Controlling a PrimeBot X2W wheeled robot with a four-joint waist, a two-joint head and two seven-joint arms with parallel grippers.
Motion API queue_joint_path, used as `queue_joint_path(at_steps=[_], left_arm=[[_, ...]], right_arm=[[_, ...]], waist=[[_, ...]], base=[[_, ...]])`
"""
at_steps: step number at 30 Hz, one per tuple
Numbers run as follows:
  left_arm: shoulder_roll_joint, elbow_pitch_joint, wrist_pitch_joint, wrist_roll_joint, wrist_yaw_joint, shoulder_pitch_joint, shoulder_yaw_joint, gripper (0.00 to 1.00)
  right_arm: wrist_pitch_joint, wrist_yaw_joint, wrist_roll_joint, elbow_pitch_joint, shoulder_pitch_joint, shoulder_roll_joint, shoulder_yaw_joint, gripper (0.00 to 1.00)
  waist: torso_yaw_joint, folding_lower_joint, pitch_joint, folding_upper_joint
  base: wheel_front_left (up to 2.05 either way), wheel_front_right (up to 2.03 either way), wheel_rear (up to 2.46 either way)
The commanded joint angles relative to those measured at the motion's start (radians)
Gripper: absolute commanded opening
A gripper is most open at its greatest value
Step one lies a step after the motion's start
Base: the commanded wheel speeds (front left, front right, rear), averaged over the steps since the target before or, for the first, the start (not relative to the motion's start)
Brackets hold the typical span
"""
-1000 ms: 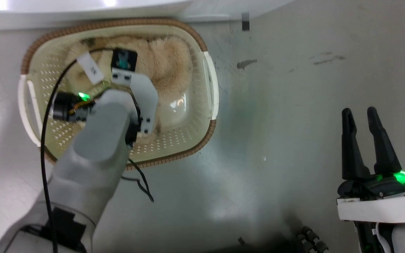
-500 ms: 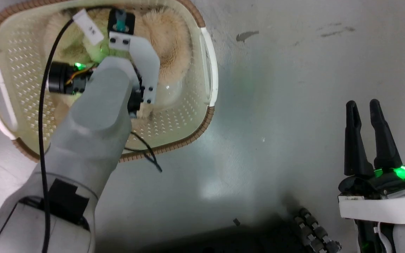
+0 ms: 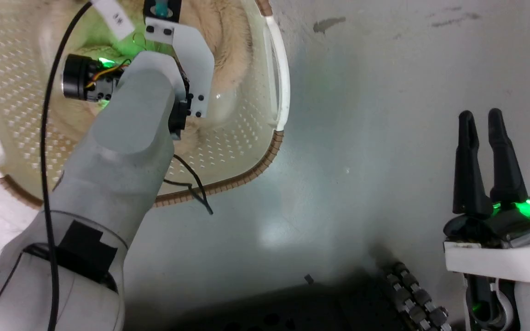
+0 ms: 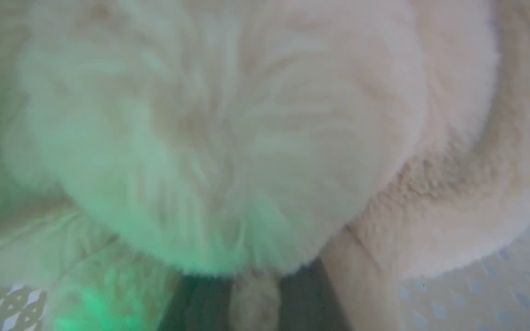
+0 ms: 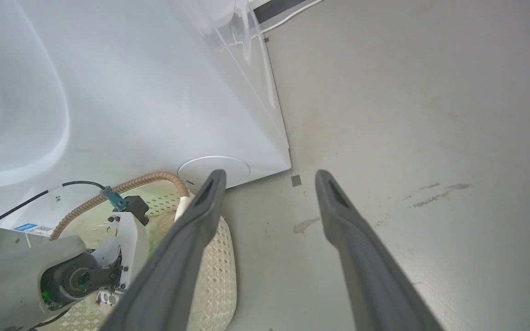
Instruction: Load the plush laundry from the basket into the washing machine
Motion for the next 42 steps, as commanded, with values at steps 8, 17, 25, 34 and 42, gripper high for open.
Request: queue_joint_path(at_steps=[8,17,25,34,42], left_arm=[[-0.008,-0.013,-0.165,-0.048,-0.093,0.079,0.013,0.0],[-0.059,-0.02,-0.354,-0.124,-0.177,0.211,0.032,0.0],[-0.075,-0.041,-0.527,-0.218,-0.213,0.349,0.06,0.0],[-0.077,-0.09,-0.707,-0.272,-0.212,0.473,0.081,0.0],[-0.043,-0.24,-0.734,-0.208,-0.19,0.533,0.117,0.0]], right_arm=[[-0.009,0.001,-0.018,0.054,-0.056,-0.001,0.014,1.0],[-0.009,0.001,-0.079,0.112,-0.032,-0.001,-0.019,1.0],[-0.009,0.001,-0.125,0.166,0.037,-0.001,-0.029,1.0],[-0.009,0.001,-0.123,0.204,0.116,-0.001,-0.026,1.0],[-0.009,0.001,-0.11,0.22,0.17,-0.001,-0.03,1.0]], waist=[[0.05,0.0,-0.144,-0.0001],[0.141,0.0,-0.354,-0.0001],[0.213,0.0,-0.575,-0.0001],[0.232,0.0,-0.77,-0.0001],[0.225,0.0,-0.859,-0.0001]], base=[[0.0,0.0,0.0],[0.0,0.0,0.0],[0.0,0.0,0.0],[0.0,0.0,0.0],[0.0,0.0,0.0]])
